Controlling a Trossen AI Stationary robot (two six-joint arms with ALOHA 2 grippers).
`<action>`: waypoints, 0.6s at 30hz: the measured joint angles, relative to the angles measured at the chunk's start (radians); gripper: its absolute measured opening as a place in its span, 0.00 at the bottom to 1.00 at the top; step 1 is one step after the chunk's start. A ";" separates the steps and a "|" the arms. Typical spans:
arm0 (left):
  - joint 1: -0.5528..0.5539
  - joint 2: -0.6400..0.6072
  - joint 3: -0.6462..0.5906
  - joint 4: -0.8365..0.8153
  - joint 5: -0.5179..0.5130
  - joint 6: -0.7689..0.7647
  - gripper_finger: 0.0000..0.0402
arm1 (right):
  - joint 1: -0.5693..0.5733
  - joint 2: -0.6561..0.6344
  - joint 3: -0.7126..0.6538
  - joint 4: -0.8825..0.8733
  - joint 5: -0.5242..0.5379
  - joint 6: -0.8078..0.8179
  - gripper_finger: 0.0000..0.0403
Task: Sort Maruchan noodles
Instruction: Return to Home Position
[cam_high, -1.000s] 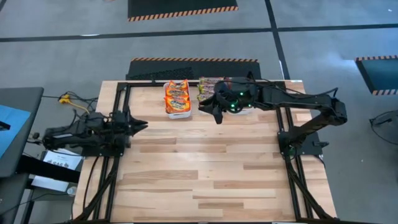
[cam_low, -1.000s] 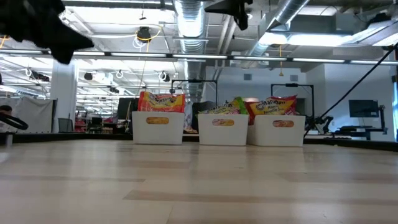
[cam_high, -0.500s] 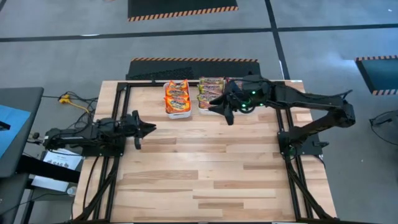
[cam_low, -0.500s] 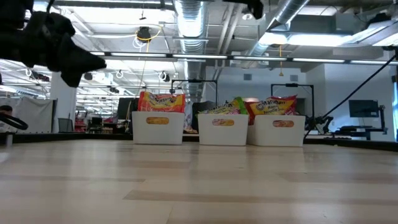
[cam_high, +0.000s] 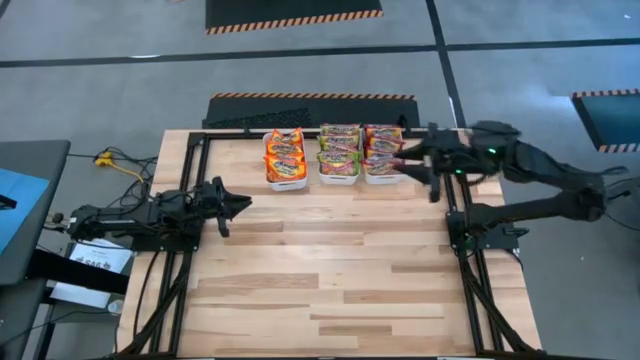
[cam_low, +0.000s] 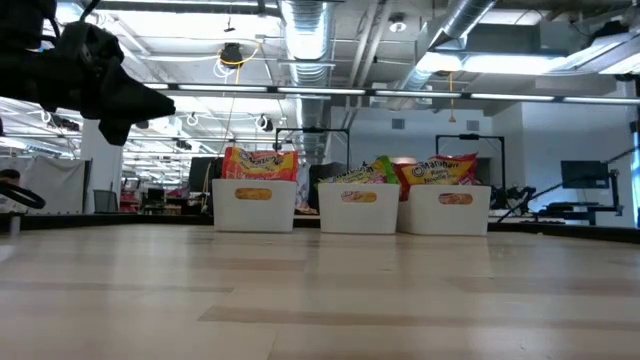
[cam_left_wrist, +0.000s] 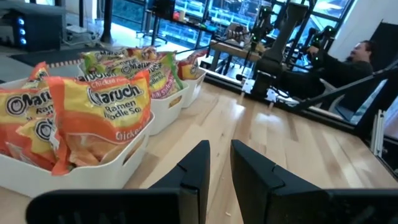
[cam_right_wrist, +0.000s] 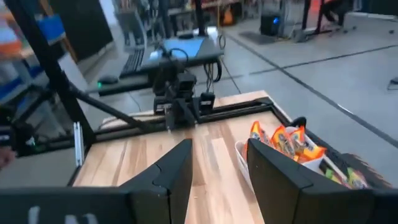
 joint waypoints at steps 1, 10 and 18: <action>0.000 0.003 0.000 0.000 0.000 0.000 0.13 | 0.000 -0.046 -0.045 0.020 0.006 0.013 0.44; 0.000 0.003 0.000 -0.001 0.001 0.187 0.13 | 0.016 -0.345 -0.402 0.180 0.008 -0.017 0.44; 0.000 0.003 0.000 -0.001 0.001 0.211 0.13 | 0.016 -0.525 -0.661 0.220 0.011 0.039 0.44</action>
